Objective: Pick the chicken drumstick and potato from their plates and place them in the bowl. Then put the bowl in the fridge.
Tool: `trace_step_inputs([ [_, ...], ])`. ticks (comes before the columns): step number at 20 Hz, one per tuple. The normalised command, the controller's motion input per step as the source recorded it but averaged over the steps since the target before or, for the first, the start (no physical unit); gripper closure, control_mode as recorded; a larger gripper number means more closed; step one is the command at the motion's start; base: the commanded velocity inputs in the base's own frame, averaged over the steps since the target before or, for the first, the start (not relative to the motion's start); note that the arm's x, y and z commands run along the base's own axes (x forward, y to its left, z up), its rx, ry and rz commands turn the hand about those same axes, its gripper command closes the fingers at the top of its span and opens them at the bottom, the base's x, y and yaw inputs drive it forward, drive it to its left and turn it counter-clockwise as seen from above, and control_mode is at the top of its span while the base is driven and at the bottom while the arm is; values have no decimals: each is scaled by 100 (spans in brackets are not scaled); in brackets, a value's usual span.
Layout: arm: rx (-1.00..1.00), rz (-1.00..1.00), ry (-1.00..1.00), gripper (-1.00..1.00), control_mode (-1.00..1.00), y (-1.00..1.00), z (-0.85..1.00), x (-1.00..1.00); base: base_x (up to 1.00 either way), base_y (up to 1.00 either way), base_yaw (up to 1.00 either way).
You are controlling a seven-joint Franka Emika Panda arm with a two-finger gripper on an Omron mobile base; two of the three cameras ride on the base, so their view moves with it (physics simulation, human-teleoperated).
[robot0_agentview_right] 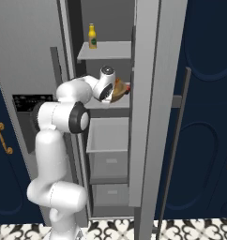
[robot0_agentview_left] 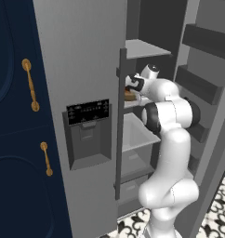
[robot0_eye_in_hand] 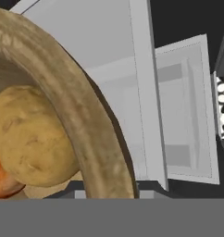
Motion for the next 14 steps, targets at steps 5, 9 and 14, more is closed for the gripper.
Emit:
trace_step_inputs([
  [5, 7, 0, 0, 100, -100, 0, -22, 45, 0, 0, 0],
  [9, 6, 0, 0, 100, -100, 0, -22, 41, 0, 0, 0],
  [14, 1, 0, 0, 100, -100, 0, -12, 7, 0, 0, 0],
])
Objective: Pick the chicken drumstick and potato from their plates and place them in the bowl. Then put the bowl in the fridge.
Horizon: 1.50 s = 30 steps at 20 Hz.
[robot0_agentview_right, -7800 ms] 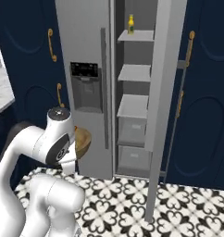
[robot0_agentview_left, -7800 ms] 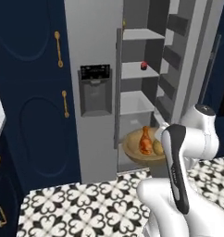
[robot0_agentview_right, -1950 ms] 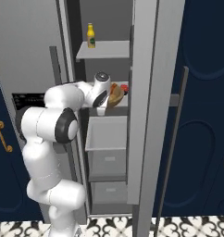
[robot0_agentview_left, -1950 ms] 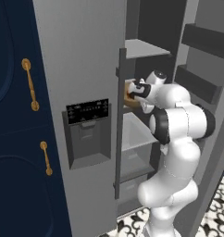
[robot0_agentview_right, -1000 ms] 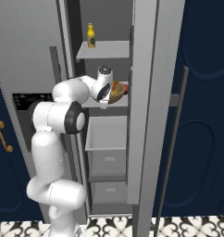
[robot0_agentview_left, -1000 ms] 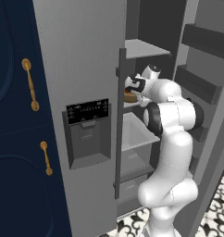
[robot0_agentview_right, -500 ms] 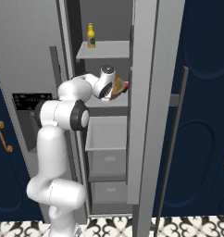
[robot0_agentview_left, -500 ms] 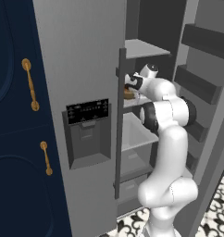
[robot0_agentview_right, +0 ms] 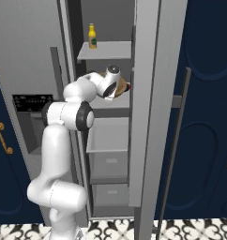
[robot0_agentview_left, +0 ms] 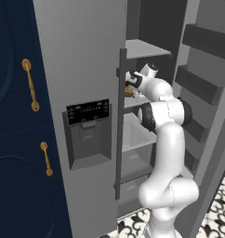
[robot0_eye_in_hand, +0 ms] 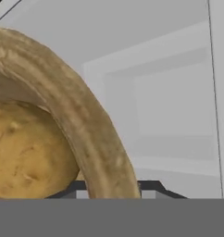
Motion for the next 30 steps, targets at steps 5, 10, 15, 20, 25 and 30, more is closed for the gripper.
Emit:
trace_step_inputs([
  [5, 0, 0, -3, -100, -100, 0, 0, -22, 0, 0, 0],
  [10, 0, 0, -15, -100, -100, -13, 2, -58, 0, 0, 0],
  [15, 0, -1, -16, -100, -100, -18, 12, -87, 0, 0, 0],
  [20, -5, -6, -7, -100, -100, 0, 12, -100, 0, 0, 0],
  [25, -19, -9, 0, -100, -100, 7, 0, -100, 0, 0, 0],
  [30, -17, -1, 4, -100, -100, 26, 0, -100, 0, 0, 0],
])
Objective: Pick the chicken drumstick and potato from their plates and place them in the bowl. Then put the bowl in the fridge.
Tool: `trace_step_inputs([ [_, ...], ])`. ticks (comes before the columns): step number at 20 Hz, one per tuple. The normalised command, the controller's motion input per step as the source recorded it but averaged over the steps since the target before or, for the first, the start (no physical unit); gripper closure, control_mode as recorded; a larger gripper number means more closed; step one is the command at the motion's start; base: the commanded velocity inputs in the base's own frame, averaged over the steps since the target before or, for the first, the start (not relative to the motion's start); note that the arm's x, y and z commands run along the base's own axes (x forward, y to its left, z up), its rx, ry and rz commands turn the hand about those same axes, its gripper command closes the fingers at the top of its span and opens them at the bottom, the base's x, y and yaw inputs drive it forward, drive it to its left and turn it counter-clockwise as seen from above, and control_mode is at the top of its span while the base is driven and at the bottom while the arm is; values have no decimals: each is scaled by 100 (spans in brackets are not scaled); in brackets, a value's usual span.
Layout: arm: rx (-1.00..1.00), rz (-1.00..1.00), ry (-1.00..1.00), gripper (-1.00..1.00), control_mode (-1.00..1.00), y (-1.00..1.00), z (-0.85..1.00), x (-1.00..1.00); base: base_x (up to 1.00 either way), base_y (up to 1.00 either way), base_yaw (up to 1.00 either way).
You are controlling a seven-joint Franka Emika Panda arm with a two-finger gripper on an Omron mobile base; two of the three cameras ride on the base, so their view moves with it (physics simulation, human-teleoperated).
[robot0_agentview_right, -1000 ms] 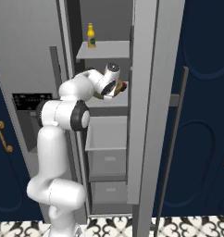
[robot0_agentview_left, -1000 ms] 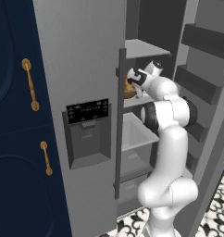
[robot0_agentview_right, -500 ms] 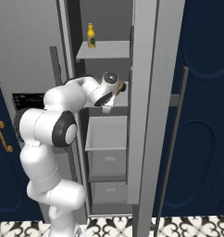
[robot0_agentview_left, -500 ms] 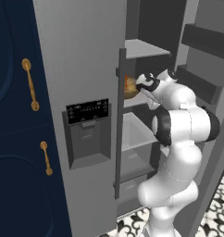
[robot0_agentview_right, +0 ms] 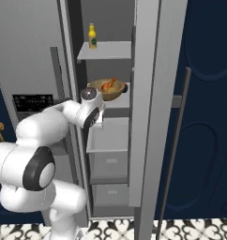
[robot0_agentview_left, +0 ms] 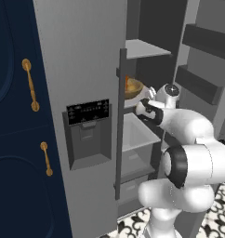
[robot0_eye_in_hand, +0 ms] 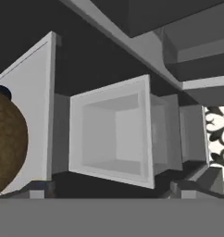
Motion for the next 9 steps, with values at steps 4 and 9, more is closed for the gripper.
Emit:
trace_step_inputs([
  [4, -14, 0, 14, -100, -100, 12, 4, -100, 0, 0, 0],
  [9, -11, 0, 9, -100, -100, 0, 1, -100, 0, 0, 0],
])
